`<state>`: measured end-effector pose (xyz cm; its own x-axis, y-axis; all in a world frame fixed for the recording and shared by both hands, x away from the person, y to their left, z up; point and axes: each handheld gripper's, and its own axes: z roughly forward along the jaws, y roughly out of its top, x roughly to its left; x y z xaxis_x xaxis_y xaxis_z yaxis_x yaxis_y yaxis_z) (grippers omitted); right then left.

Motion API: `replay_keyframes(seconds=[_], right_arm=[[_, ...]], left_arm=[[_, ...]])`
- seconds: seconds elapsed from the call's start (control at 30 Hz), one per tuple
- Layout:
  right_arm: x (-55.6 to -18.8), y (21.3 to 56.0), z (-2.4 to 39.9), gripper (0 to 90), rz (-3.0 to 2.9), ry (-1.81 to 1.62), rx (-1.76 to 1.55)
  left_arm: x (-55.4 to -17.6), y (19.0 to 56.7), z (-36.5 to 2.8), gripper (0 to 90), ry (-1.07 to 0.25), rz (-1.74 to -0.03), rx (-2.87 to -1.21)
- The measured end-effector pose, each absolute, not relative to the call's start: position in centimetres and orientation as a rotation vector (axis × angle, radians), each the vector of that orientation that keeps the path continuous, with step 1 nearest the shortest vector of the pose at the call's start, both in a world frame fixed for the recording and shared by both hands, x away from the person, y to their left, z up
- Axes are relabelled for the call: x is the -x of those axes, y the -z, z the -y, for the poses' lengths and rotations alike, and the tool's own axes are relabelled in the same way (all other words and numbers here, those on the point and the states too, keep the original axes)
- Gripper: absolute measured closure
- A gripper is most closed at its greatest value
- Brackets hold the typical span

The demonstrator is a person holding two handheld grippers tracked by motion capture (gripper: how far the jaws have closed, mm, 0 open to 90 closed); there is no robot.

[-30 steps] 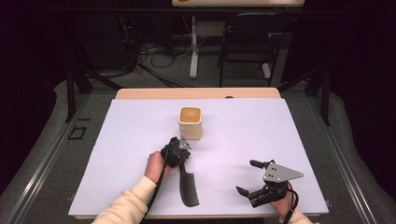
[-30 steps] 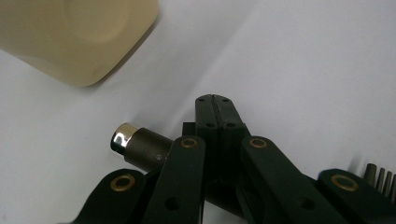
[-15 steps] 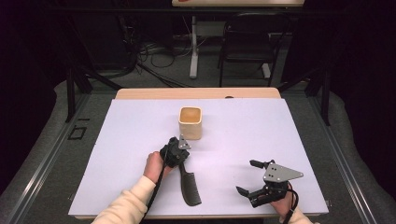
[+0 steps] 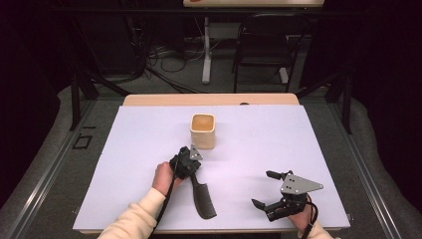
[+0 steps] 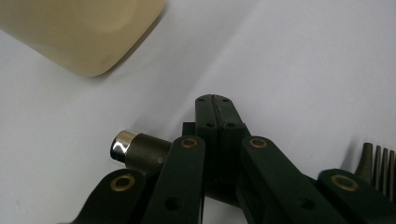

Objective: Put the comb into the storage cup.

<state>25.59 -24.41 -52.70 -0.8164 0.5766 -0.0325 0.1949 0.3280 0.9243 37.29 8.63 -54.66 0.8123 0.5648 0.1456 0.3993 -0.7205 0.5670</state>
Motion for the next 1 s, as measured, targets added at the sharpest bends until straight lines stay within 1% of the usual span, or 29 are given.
replay_keyframes(seconds=[0.43,1.0], right_arm=[[-25.58,52.70,24.38,0.0,-2.244,-1.486,-0.684],[-25.61,52.72,24.38,0.0,-2.249,-1.482,-0.683]], left_arm=[[-37.21,54.62,-8.88,90.0,-0.450,-0.741,-2.490],[-37.21,54.61,-9.38,90.0,-0.444,-0.790,-2.487]])
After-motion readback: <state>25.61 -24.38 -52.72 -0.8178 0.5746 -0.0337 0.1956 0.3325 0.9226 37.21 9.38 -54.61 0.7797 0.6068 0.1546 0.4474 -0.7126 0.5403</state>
